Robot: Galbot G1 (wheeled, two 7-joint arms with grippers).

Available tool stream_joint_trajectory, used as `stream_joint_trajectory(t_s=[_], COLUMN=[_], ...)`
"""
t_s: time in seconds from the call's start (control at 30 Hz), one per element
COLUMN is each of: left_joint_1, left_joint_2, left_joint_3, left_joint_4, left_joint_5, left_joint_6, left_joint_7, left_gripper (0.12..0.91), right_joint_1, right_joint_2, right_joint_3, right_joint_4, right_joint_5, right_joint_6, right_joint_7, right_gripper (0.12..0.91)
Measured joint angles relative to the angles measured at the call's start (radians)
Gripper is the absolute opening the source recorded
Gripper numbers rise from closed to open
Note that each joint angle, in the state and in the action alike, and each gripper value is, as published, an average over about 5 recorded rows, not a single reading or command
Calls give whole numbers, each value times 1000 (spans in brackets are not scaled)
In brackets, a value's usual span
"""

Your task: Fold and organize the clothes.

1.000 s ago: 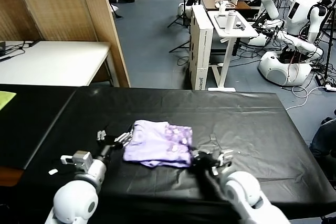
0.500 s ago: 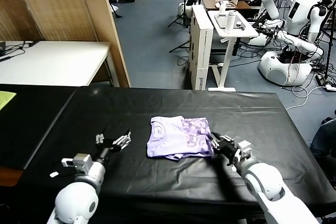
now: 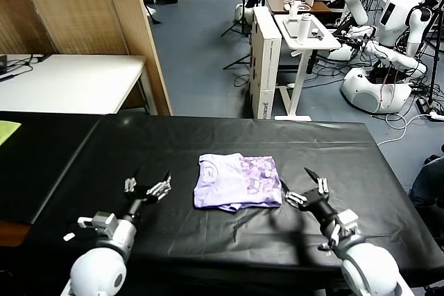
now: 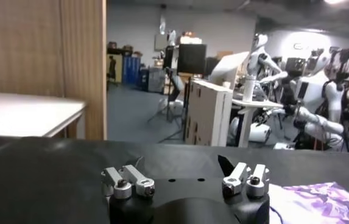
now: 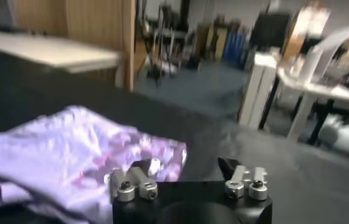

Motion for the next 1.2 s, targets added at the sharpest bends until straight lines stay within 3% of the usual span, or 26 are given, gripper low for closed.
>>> stream_joint_trajectory(t_s=[0.3,0.63,0.77,0.9,1.2], left_joint_1=[56,110,131,156,214], left_joint_2=[23,43,55,69,83], left_joint_3=[-6,-3,-4,-8,-14], left_joint_4=[-19,-22,-31,-50,-87], left_joint_5=[18,18,3,-18,-31], left_joint_6=[-17,-25,-27,-14,10], left_joint_7=[3,-1,-21,-39,-42], left_gripper=[907,907,907,907,907], right_joint_1=[-178,-286,-303,-316,-321], right_joint_2=[70,131,146,155,183], right_joint_3=[84,99,106,115,106], right_joint_4=[56,89,99,110,115], right_joint_5=[-41,-76,-84,-89,-114], right_joint_6=[81,108,106,105,98], right_joint_7=[59,69,77,81,83], right_gripper=[907,907,907,907,907])
